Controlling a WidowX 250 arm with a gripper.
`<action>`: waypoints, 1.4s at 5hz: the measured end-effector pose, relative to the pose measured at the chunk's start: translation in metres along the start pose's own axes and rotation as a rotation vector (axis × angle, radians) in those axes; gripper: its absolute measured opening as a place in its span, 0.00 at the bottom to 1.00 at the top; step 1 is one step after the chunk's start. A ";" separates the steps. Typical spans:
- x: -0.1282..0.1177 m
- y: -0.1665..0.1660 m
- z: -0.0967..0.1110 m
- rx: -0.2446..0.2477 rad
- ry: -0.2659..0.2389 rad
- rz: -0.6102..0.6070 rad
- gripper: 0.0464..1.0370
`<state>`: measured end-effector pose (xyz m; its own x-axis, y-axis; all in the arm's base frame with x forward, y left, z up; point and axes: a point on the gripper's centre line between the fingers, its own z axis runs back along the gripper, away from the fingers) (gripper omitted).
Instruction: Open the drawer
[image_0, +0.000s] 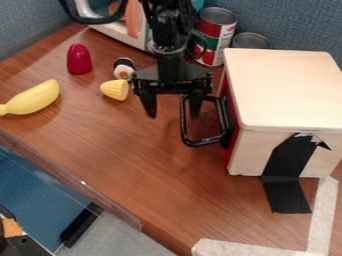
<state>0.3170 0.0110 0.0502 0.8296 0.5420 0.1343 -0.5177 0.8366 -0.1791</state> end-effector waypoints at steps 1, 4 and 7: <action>-0.006 -0.004 -0.003 -0.029 0.045 0.065 0.96; -0.011 0.020 -0.031 0.054 0.067 0.096 0.35; -0.021 0.060 -0.013 0.015 0.157 0.104 0.08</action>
<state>0.2712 0.0486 0.0241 0.7933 0.6077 -0.0379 -0.6044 0.7785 -0.1695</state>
